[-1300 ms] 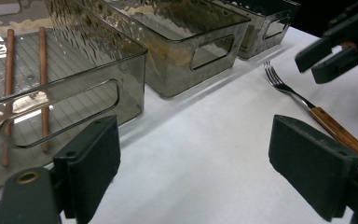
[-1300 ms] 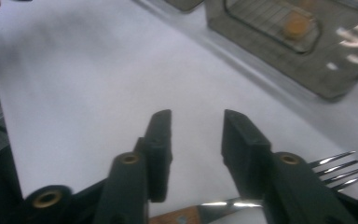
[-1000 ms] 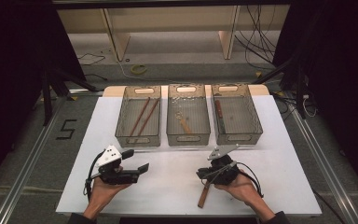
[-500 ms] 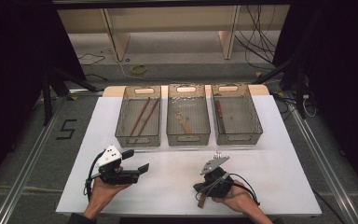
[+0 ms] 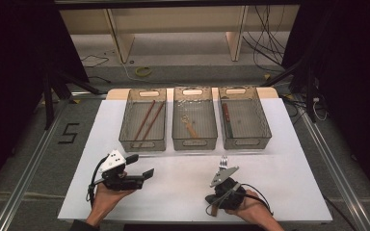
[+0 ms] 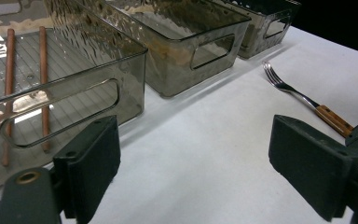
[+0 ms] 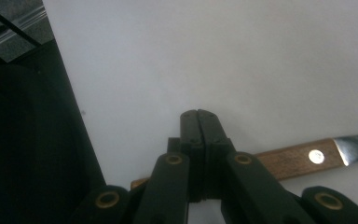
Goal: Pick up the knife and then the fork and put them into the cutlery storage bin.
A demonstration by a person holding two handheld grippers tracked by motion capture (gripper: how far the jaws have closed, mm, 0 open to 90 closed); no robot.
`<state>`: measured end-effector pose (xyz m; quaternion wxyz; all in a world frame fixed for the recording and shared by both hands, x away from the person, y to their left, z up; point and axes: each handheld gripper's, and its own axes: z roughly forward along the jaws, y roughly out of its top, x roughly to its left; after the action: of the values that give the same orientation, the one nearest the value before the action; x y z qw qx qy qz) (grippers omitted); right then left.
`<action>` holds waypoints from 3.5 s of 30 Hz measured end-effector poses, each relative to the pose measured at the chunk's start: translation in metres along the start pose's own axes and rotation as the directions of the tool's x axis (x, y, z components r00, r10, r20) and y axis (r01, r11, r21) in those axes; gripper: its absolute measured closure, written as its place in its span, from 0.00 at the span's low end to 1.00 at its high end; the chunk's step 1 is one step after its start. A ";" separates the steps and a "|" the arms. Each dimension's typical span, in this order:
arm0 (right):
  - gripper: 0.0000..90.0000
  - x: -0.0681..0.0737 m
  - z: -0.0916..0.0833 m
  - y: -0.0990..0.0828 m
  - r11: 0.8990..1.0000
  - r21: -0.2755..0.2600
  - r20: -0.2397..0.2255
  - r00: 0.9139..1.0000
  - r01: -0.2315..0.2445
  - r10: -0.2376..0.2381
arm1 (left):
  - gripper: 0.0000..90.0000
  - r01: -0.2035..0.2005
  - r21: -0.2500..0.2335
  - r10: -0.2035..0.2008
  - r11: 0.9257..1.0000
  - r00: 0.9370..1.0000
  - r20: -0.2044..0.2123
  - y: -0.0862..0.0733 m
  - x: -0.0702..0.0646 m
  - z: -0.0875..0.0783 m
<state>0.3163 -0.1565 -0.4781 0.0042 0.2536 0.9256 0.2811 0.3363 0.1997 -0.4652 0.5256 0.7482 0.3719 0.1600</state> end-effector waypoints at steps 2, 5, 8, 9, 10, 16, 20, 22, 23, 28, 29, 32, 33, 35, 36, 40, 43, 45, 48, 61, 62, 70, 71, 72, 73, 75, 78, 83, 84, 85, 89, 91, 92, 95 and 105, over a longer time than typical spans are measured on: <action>1.00 -0.003 -0.004 -0.006 1.000 -0.001 0.013 1.000 -0.016 0.016 | 0.18 -0.002 0.003 0.002 1.000 1.000 -0.001 0.000 0.000 0.000; 1.00 -0.009 -0.013 -0.016 0.999 -0.001 0.031 0.999 -0.042 0.042 | 0.18 0.000 0.000 0.000 1.000 1.000 0.000 0.000 0.000 0.000; 1.00 -0.016 -0.023 -0.027 0.998 0.001 0.063 0.996 -0.069 0.068 | 0.18 -0.003 0.004 0.003 1.000 1.000 -0.002 0.000 0.000 0.000; 1.00 -0.019 -0.026 -0.031 0.997 0.003 0.070 0.994 -0.082 0.081 | 0.18 -0.003 0.003 0.003 1.000 1.000 0.000 0.000 0.000 0.000; 1.00 -0.022 -0.029 -0.034 0.995 0.002 0.080 0.992 -0.097 0.096 | 0.18 -0.002 0.003 0.002 1.000 1.000 0.000 0.000 0.000 0.000; 1.00 -0.038 -0.046 -0.050 0.989 0.006 0.153 0.978 -0.145 0.142 | 0.18 -0.002 0.004 0.002 1.000 1.000 -0.001 0.000 0.000 0.001; 1.00 -0.046 -0.052 -0.055 0.986 0.008 0.188 0.969 -0.167 0.163 | 0.18 -0.005 0.006 0.005 1.000 1.000 0.000 0.000 0.000 0.001; 1.00 -0.048 -0.054 -0.055 0.984 0.003 0.188 0.967 -0.177 0.173 | 0.18 -0.003 0.004 0.003 1.000 1.000 0.001 0.000 0.000 0.001; 1.00 -0.047 -0.056 -0.054 0.984 -0.009 0.177 0.968 -0.180 0.179 | 0.18 -0.003 0.005 0.003 1.000 1.000 0.000 0.000 0.000 0.001; 0.85 -0.044 -0.068 -0.042 0.986 -0.071 0.227 0.960 -0.149 0.161 | 0.18 -0.005 0.008 0.005 1.000 1.000 0.000 0.000 0.000 0.001; 0.81 -0.045 -0.069 -0.040 0.987 -0.069 0.239 0.958 -0.147 0.159 | 0.18 -0.006 0.009 0.006 1.000 1.000 0.000 -0.001 0.000 0.001; 0.69 -0.050 -0.067 -0.037 0.984 -0.061 0.263 0.948 -0.167 0.177 | 0.18 -0.005 0.008 0.005 1.000 1.000 0.001 0.000 0.000 0.002; 0.67 -0.051 -0.065 -0.037 0.985 -0.055 0.271 0.947 -0.165 0.173 | 0.18 -0.003 0.006 0.003 1.000 1.000 0.000 0.000 0.000 0.002; 0.64 -0.054 -0.063 -0.036 0.982 -0.048 0.274 0.943 -0.181 0.188 | 0.18 -0.005 0.010 0.005 1.000 1.000 -0.001 -0.001 0.000 0.002; 0.62 -0.055 -0.062 -0.036 0.981 -0.040 0.272 0.943 -0.189 0.192 | 0.18 -0.003 0.007 0.003 1.000 1.000 -0.001 0.000 0.000 0.002; 0.59 -0.059 -0.057 -0.034 0.978 -0.018 0.276 0.940 -0.206 0.203 | 0.18 -0.005 0.009 0.005 1.000 1.000 -0.002 -0.001 0.000 0.002; 0.59 -0.061 -0.052 -0.034 0.978 -0.001 0.271 0.941 -0.208 0.201 | 0.18 -0.004 0.004 0.004 1.000 1.000 -0.001 0.000 0.000 0.001; 0.59 -0.062 -0.050 -0.035 0.977 0.012 0.275 0.940 -0.214 0.202 | 0.18 -0.006 0.007 0.006 1.000 1.000 -0.002 -0.001 0.000 0.001; 0.63 -0.062 -0.047 -0.034 0.977 0.030 0.281 0.940 -0.213 0.196 | 0.18 -0.006 0.006 0.006 1.000 1.000 -0.001 0.000 0.000 0.001; 0.83 -0.062 -0.045 -0.030 0.977 0.089 0.284 0.945 -0.195 0.162 | 0.18 -0.008 0.010 0.008 1.000 1.000 0.001 -0.001 -0.001 0.002; 0.85 -0.061 -0.045 -0.029 0.977 0.094 0.282 0.946 -0.192 0.158 | 0.18 -0.007 0.008 0.007 1.000 1.000 0.001 0.000 -0.002 0.002; 0.86 -0.063 -0.045 -0.026 0.974 0.114 0.273 0.949 -0.198 0.161 | 0.18 -0.008 0.010 0.007 1.000 1.000 0.002 -0.001 -0.001 0.002; 0.86 -0.064 -0.045 -0.027 0.974 0.110 0.269 0.949 -0.198 0.163 | 0.18 -0.008 0.011 0.008 1.000 1.000 0.001 -0.001 -0.001 0.002; 0.86 -0.064 -0.046 -0.027 0.974 0.107 0.264 0.950 -0.200 0.166 | 0.18 -0.008 0.010 0.008 1.000 1.000 0.001 0.000 -0.001 0.002; 0.87 -0.064 -0.046 -0.027 0.974 0.104 0.265 0.950 -0.199 0.166 | 0.18 -0.008 0.009 0.008 1.000 1.000 0.001 0.000 -0.001 0.002; 0.87 -0.064 -0.048 -0.027 0.977 0.094 0.268 0.950 -0.190 0.159 | 0.18 -0.008 0.009 0.008 1.000 1.000 0.001 0.000 -0.001 0.002; 0.87 -0.065 -0.055 -0.027 0.982 0.052 0.255 0.953 -0.183 0.164 | 0.18 -0.009 0.009 0.009 1.000 1.000 0.001 0.000 0.000 0.002; 0.87 -0.063 -0.066 -0.025 0.983 -0.007 0.243 0.953 -0.184 0.180 | 0.18 -0.008 0.009 0.008 1.000 1.000 0.000 0.000 -0.001 0.002; 0.87 -0.064 -0.067 -0.025 0.985 -0.017 0.245 0.954 -0.174 0.173 | 0.18 -0.007 0.007 0.007 1.000 1.000 0.000 0.000 -0.001 0.002; 0.87 -0.064 -0.068 -0.024 0.984 -0.024 0.245 0.954 -0.174 0.175 | 0.18 -0.005 0.007 0.005 1.000 1.000 0.001 -0.001 -0.001 0.002; 0.87 -0.067 -0.072 -0.022 0.984 -0.052 0.251 0.951 -0.173 0.180 | 0.18 -0.004 0.004 0.004 1.000 1.000 0.002 0.000 -0.001 0.002; 0.87 -0.068 -0.075 -0.020 0.984 -0.063 0.253 0.951 -0.167 0.178 | 0.18 -0.005 0.004 0.005 1.000 1.000 0.002 -0.001 -0.001 0.002; 0.87 -0.069 -0.076 -0.019 0.984 -0.071 0.258 0.949 -0.166 0.179 | 0.18 -0.004 0.003 0.004 1.000 1.000 0.002 -0.001 -0.001 0.002; 0.87 -0.072 -0.079 -0.013 0.983 -0.089 0.260 0.949 -0.162 0.180 | 0.18 -0.004 0.003 0.004 1.000 1.000 0.001 -0.001 0.000 0.002; 0.87 -0.080 -0.084 0.002 0.978 -0.135 0.262 0.946 -0.160 0.190 | 0.18 0.005 -0.002 -0.005 1.000 1.000 0.001 -0.001 0.000 0.002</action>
<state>0.3744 -0.2359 -0.4170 0.1209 0.3704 0.8727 0.2941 0.3370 0.1982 -0.4666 0.5269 0.7468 0.3733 0.1588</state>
